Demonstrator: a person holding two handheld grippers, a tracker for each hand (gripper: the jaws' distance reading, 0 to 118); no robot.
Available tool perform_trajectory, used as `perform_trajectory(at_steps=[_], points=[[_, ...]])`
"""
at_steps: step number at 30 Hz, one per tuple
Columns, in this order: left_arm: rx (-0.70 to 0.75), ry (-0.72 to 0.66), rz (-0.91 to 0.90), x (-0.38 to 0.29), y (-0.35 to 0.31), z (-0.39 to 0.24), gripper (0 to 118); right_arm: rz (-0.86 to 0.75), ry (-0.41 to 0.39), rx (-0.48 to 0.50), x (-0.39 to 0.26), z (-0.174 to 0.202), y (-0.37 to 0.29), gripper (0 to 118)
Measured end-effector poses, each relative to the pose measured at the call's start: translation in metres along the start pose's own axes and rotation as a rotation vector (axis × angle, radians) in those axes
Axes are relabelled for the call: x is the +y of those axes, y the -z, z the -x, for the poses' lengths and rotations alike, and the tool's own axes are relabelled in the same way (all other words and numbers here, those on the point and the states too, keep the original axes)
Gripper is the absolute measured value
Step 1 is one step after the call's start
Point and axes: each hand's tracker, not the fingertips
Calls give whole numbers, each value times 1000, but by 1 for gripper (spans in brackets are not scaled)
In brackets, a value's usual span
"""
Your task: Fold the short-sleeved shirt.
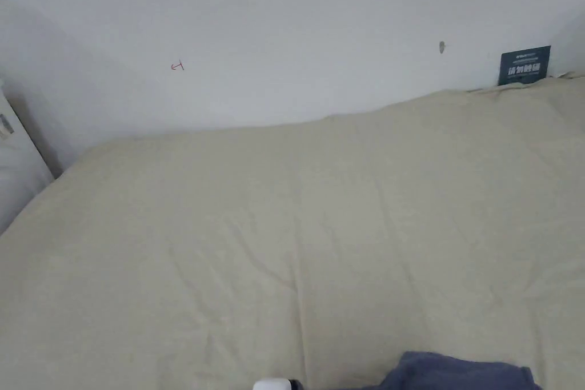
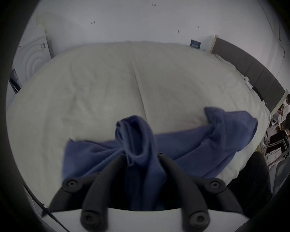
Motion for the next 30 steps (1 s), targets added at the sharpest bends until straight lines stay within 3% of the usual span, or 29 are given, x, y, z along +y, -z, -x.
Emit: perform_trajectory(at_steps=[1, 3, 5, 8, 11, 12, 15, 19, 21, 23, 26, 30], points=[[-41, 4, -28, -1, -1, -2, 55, 1, 7, -8, -1, -3, 0, 2], [-108, -8, -39, 6, -12, -5, 69, 7, 29, -12, -2, -8, 2, 2], [-260, -108, -105, 19, -31, 1, 71, 3, 62, -8, -3, -9, 4, 2], [-365, -210, -257, 39, -76, 23, 74, -8, 88, 25, -1, -6, 4, 2], [-330, -436, -338, 42, -102, 64, 76, -13, 70, 39, 2, 0, 3, 2], [-321, -501, -348, 36, -101, 78, 73, -11, 58, 37, 3, 2, 3, 2], [-285, -542, -238, 16, -74, 92, 17, -2, 49, 42, 1, 3, 4, 2], [-496, -645, -58, -15, -21, 79, 14, 9, 54, 36, -2, 3, 4, 2], [-589, -622, -10, -23, 4, 59, 14, 20, 45, 21, -4, 2, 3, 2], [-506, -588, 77, -27, 33, 40, 14, 25, 45, 14, -4, 1, 2, 2], [-605, -704, 26, -34, 43, 37, 8, 19, 42, 1, -3, 0, -1, 2], [-501, -539, 0, -33, 36, 26, 6, 17, 51, -6, -2, -3, 0, 2]])
